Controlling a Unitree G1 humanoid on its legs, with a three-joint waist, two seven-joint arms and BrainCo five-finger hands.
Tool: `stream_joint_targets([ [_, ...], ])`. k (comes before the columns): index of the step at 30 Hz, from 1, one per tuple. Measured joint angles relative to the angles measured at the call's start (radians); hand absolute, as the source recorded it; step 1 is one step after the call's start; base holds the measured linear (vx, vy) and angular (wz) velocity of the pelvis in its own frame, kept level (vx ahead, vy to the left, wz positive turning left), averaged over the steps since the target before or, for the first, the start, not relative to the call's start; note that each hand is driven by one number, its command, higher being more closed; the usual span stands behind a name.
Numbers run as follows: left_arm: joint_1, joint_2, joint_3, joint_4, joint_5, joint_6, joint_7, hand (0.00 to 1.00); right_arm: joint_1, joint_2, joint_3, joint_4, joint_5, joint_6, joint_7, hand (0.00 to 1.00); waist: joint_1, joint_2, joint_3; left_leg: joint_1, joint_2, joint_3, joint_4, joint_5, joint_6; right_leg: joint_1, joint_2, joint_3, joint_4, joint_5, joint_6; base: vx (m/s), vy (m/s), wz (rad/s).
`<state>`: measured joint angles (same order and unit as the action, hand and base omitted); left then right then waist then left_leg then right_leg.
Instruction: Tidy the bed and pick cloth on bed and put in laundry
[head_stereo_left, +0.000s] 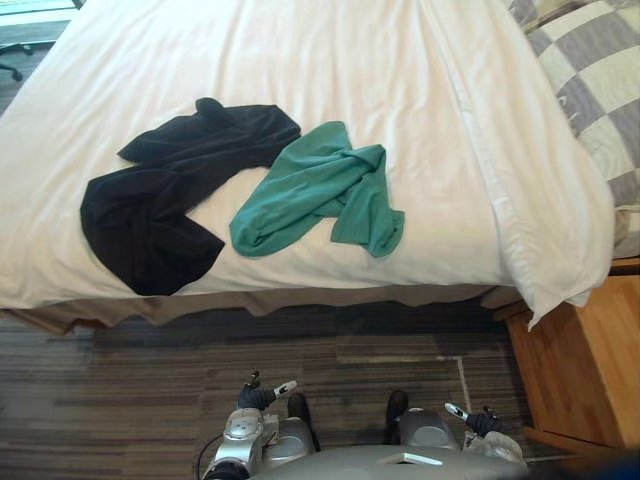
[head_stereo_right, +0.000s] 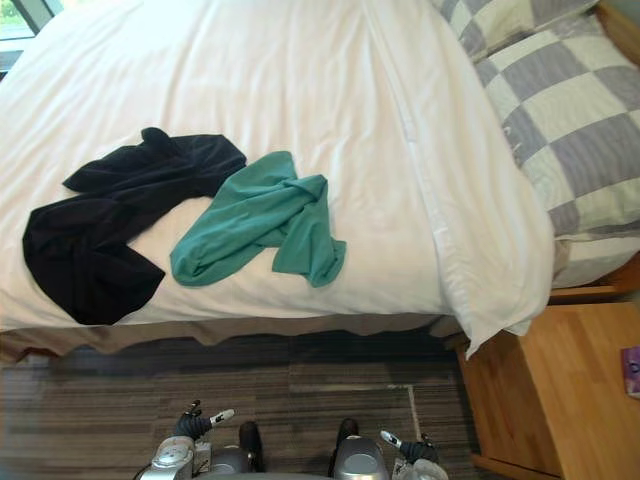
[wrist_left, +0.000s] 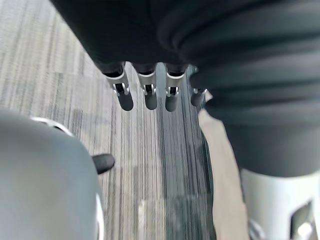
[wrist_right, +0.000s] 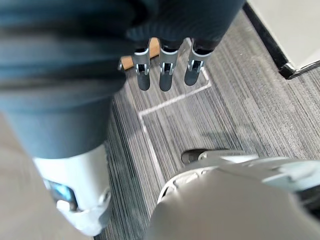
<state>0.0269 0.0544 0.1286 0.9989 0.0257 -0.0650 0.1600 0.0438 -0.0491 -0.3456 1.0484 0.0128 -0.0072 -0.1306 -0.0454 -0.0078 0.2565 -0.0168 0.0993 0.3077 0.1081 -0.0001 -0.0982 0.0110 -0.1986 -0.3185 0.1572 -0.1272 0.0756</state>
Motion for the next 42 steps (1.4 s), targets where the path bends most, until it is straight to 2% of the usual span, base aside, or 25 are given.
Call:
stream_joint_targets([
  [3, 0.005, -0.012, 0.053, 0.002, -0.015, -0.005, -0.002, 0.00, -0.001, 0.005, -0.029, -0.005, -0.037, 0.001, 0.002, 0.00, 0.004, 0.003, 0.001, -0.002, 0.016, 0.090, 0.011, -0.057, 0.042, 0.000, -0.023, -0.014, 0.003, 0.001, 0.004, -0.04, 0.122, 0.09],
  [4, 0.006, -0.014, 0.086, 0.002, -0.015, -0.005, -0.002, 0.00, -0.001, 0.009, -0.041, -0.011, -0.037, 0.001, 0.003, 0.00, 0.001, -0.004, 0.005, -0.012, 0.045, 0.147, 0.072, -0.092, 0.038, -0.001, -0.047, -0.013, 0.015, 0.001, 0.009, 0.00, 0.163, 0.05],
  [5, 0.008, -0.014, 0.111, 0.004, -0.016, -0.004, -0.002, 0.00, -0.001, 0.004, -0.045, -0.010, -0.037, 0.001, 0.003, 0.00, -0.010, -0.009, 0.007, -0.035, 0.081, 0.147, 0.137, -0.110, 0.036, -0.002, -0.077, -0.012, 0.026, 0.002, 0.025, 0.00, 0.239, 0.08],
  [7, 0.009, -0.013, 0.129, 0.004, -0.016, -0.003, -0.002, 0.00, 0.006, -0.002, -0.053, -0.009, -0.037, 0.002, 0.003, 0.00, -0.021, -0.011, 0.008, -0.056, 0.132, 0.127, 0.193, -0.116, 0.032, -0.004, -0.111, -0.007, 0.032, 0.004, 0.052, 0.00, 0.257, 0.09],
  [8, 0.010, -0.013, 0.141, 0.004, -0.016, -0.004, -0.001, 0.00, 0.024, -0.009, -0.054, -0.006, -0.037, 0.002, 0.004, 0.00, -0.021, -0.004, 0.004, -0.074, 0.188, 0.048, 0.210, -0.111, 0.024, -0.007, -0.146, 0.004, 0.031, 0.015, 0.089, 0.03, 0.326, 0.02],
  [10, 0.018, -0.014, 0.149, 0.004, -0.016, -0.003, -0.001, 0.00, 0.037, -0.011, -0.054, 0.000, -0.036, 0.002, 0.005, 0.00, -0.020, 0.014, -0.006, -0.075, 0.220, -0.037, 0.187, -0.084, 0.015, -0.009, -0.165, 0.016, 0.029, 0.023, 0.135, 0.05, 0.475, -0.10],
  [11, 0.033, -0.014, 0.152, 0.005, -0.015, -0.001, 0.000, 0.00, 0.036, -0.020, -0.056, 0.004, -0.036, 0.001, 0.004, 0.00, -0.017, 0.037, -0.031, -0.064, 0.205, -0.128, 0.156, -0.124, -0.119, -0.029, -0.180, 0.050, 0.018, 0.037, 0.167, 0.08, 0.667, -0.07],
  [12, 0.031, 0.012, 0.151, 0.005, -0.015, 0.002, 0.002, 0.00, 0.025, 0.016, -0.052, 0.029, -0.035, -0.001, 0.004, 0.00, -0.023, -0.013, -0.043, -0.092, 0.149, -0.112, 0.183, -0.139, -0.102, -0.020, -0.207, 0.091, -0.030, 0.053, 0.181, 0.11, 0.604, 0.01],
  [13, 0.031, 0.023, 0.149, 0.005, -0.015, 0.003, 0.002, 0.00, 0.029, 0.022, -0.055, 0.034, -0.036, 0.000, 0.004, 0.00, -0.026, -0.024, -0.052, -0.101, 0.135, -0.112, 0.191, -0.145, -0.103, -0.018, -0.202, 0.095, -0.039, 0.061, 0.180, 0.16, 0.333, 0.14],
  [14, 0.025, 0.043, 0.143, 0.005, -0.014, 0.008, 0.001, 0.00, 0.033, 0.031, -0.056, 0.053, -0.037, 0.003, 0.012, 0.00, -0.016, -0.053, -0.069, -0.123, 0.108, -0.113, 0.236, -0.177, -0.092, -0.004, -0.208, 0.079, -0.081, 0.123, 0.168, 0.17, 0.252, 0.00],
  [15, 0.028, 0.050, 0.127, 0.010, -0.013, 0.012, 0.000, 0.00, 0.033, 0.037, -0.058, 0.049, -0.037, 0.003, 0.013, 0.00, -0.016, -0.054, -0.070, -0.138, 0.100, -0.115, 0.297, -0.217, -0.077, 0.006, -0.220, 0.086, -0.093, 0.186, 0.171, 0.14, 0.290, -0.07],
  [16, 0.028, 0.051, 0.115, 0.015, -0.013, 0.011, 0.000, 0.00, 0.032, 0.037, -0.060, 0.047, -0.037, 0.002, 0.013, 0.00, -0.017, -0.053, -0.071, -0.142, 0.097, -0.116, 0.313, -0.226, -0.074, 0.005, -0.224, 0.088, -0.088, 0.204, 0.171, 0.08, 0.447, -0.25],
  [17, 0.017, 0.055, 0.084, 0.016, -0.009, 0.012, 0.000, 0.00, 0.032, 0.035, -0.058, 0.045, -0.038, 0.003, 0.016, 0.00, -0.016, -0.048, -0.075, -0.140, 0.096, -0.094, 0.334, -0.261, -0.050, -0.037, -0.230, 0.103, -0.047, 0.271, 0.159, 0.03, 0.374, -0.51],
  [18, 0.010, 0.044, 0.063, 0.016, -0.005, 0.012, -0.002, 0.00, 0.017, 0.021, -0.046, 0.028, -0.038, 0.006, 0.014, 0.00, 0.001, -0.023, -0.075, -0.139, 0.093, -0.056, 0.322, -0.271, -0.036, -0.111, -0.241, 0.088, 0.012, 0.335, 0.065, 0.01, 0.377, -0.65],
  [19, 0.007, 0.038, 0.061, 0.015, -0.005, 0.012, -0.001, 0.00, 0.007, 0.013, -0.042, 0.027, -0.038, 0.008, 0.014, 0.00, 0.002, -0.022, -0.075, -0.132, 0.092, -0.038, 0.311, -0.267, -0.028, -0.135, -0.244, 0.065, 0.023, 0.361, 0.013, 0.00, 0.272, -0.86],
  [20, 0.010, 0.029, 0.041, 0.016, -0.005, 0.014, -0.001, 0.00, -0.014, -0.007, -0.009, 0.022, -0.038, 0.015, 0.014, 0.00, -0.003, 0.000, -0.063, -0.097, 0.094, 0.014, 0.256, -0.244, 0.008, -0.167, -0.238, -0.026, 0.054, 0.372, -0.064, 0.04, 0.331, -0.72],
  [21, 0.012, 0.032, 0.028, 0.015, -0.004, 0.015, -0.001, 0.00, -0.018, -0.010, 0.012, 0.007, -0.038, 0.016, 0.014, 0.00, -0.008, 0.004, -0.061, -0.060, 0.083, 0.027, 0.203, -0.224, 0.027, -0.163, -0.186, -0.070, 0.105, 0.277, -0.020, 0.05, 0.250, -0.63],
  [22, 0.011, 0.035, 0.029, 0.016, -0.004, 0.015, -0.001, 0.00, -0.018, -0.009, 0.017, 0.004, -0.038, 0.016, 0.014, 0.00, -0.011, 0.005, -0.060, -0.047, 0.082, 0.029, 0.183, -0.216, 0.030, -0.163, -0.150, -0.067, 0.118, 0.225, 0.001, 0.05, 0.208, -0.30],
  [23, 0.009, 0.045, 0.027, 0.016, -0.004, 0.016, -0.001, 0.00, -0.017, -0.006, 0.042, -0.009, -0.038, 0.015, 0.014, 0.00, -0.016, 0.008, -0.060, -0.021, 0.081, 0.032, 0.133, -0.193, 0.035, -0.155, -0.042, -0.018, 0.147, 0.097, 0.009, 0.01, 0.100, -0.05],
  [25, -0.015, 0.050, 0.003, 0.015, -0.004, 0.018, -0.002, 0.00, -0.009, 0.004, 0.068, -0.043, -0.038, 0.008, 0.015, 0.00, -0.025, 0.006, -0.059, -0.001, 0.052, 0.009, 0.057, -0.146, 0.041, -0.118, 0.106, 0.083, 0.098, -0.027, -0.004, 0.01, 0.071, 0.31],
  [27, -0.029, 0.031, -0.005, 0.015, -0.004, 0.019, -0.002, 0.00, -0.008, -0.002, 0.079, -0.047, -0.037, 0.003, 0.018, 0.00, -0.024, 0.013, -0.045, 0.023, 0.033, -0.005, 0.031, -0.131, 0.039, -0.071, 0.110, 0.074, 0.052, -0.024, -0.031, -0.01, 0.000, 0.36],
  [29, -0.026, -0.004, -0.010, 0.016, -0.002, 0.018, -0.003, 0.00, -0.009, -0.007, 0.079, -0.055, -0.037, -0.012, 0.019, 0.00, -0.023, 0.027, -0.038, 0.058, 0.016, -0.019, -0.025, -0.088, 0.038, -0.049, 0.098, 0.058, 0.052, -0.027, -0.034, -0.01, -0.014, 0.30],
  [33, -0.005, -0.007, -0.010, 0.015, 0.007, 0.018, -0.007, 0.00, -0.041, 0.015, 0.082, -0.046, -0.038, -0.011, 0.022, 0.00, -0.015, 0.011, -0.030, 0.088, 0.015, -0.016, -0.098, -0.043, 0.020, -0.050, 0.114, 0.059, 0.051, -0.030, -0.039, -0.04, -0.037, 0.06],
  [38, 0.002, -0.006, -0.009, 0.015, 0.006, 0.018, -0.008, 0.00, -0.049, 0.041, 0.087, -0.047, -0.036, -0.014, 0.021, 0.00, -0.009, 0.006, -0.031, 0.109, 0.011, -0.006, -0.170, -0.005, 0.016, -0.070, 0.118, 0.064, 0.057, -0.021, -0.039, -0.07, -0.019, -0.06],
  [42, 0.018, -0.011, 0.067, 0.015, -0.011, 0.018, -0.007, 0.00, -0.046, 0.042, 0.068, -0.035, -0.033, -0.014, 0.021, 0.00, 0.004, 0.005, -0.032, 0.122, 0.016, 0.012, -0.177, -0.003, 0.017, -0.040, 0.129, 0.081, -0.008, 0.015, -0.029, -0.03, 0.021, -0.12],
])
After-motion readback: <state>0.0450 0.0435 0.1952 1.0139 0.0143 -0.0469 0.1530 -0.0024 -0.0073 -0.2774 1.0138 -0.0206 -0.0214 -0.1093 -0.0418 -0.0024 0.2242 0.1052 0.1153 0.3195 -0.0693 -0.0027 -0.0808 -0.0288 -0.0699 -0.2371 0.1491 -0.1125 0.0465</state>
